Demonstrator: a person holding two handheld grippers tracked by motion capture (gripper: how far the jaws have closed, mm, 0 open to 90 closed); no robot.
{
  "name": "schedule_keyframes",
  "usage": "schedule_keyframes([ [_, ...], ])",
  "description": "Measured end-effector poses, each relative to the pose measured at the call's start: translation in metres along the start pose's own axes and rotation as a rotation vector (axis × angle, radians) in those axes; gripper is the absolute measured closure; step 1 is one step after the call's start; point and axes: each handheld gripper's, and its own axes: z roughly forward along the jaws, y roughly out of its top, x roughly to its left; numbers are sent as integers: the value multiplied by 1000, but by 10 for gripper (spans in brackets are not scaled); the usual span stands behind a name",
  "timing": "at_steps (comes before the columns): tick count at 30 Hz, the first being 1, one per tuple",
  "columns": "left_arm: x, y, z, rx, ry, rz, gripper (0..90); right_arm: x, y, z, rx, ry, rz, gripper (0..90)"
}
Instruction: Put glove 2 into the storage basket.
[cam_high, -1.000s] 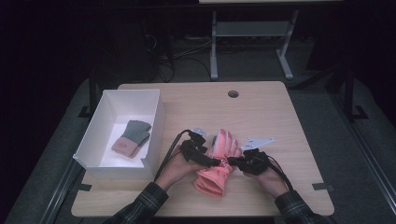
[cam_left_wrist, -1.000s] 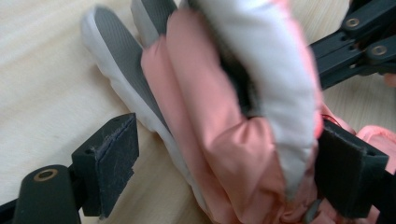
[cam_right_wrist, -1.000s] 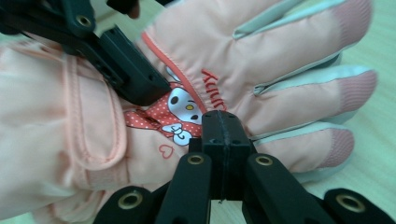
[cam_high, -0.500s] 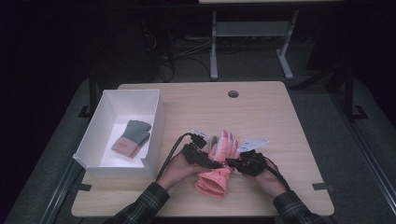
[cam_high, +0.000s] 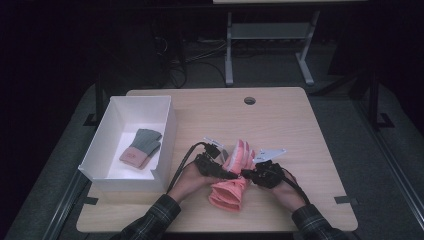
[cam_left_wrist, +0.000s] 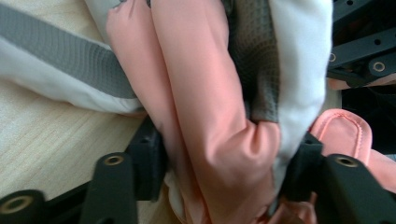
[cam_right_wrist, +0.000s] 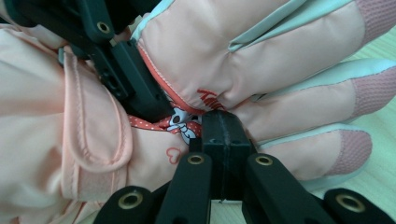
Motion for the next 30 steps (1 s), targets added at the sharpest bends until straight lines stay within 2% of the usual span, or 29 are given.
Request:
schedule_keyframes([
  [6, -3, 1, -2, -2, 12, 5, 553, -3, -2, -5, -17, 12, -4, 897],
  [9, -5, 1, -3, -1, 23, 12, 583, -5, -3, -12, -44, 30, 4, 808],
  [12, -5, 2, -5, -11, 16, 4, 597, -5, -5, -22, -71, 26, 3, 686],
  [14, -5, 2, -6, -15, 9, -1, 600, -6, -7, -28, -77, 23, 27, 585],
  [16, -5, 2, -7, -22, -2, -6, 602, -6, -10, -33, -87, -2, 37, 495],
  [18, -6, 3, -8, -26, -4, 2, 605, -9, -13, -39, -83, 6, 69, 388],
  [22, -9, 6, -12, -35, -18, 7, 611, -16, -22, -49, -80, -7, 95, 253],
  [25, -12, 9, -16, -44, -23, 14, 612, -18, -31, -53, -72, -41, 106, 194],
  [30, -18, 15, -27, -67, -12, 34, 612, -18, -43, -61, -67, -68, 123, 159],
])
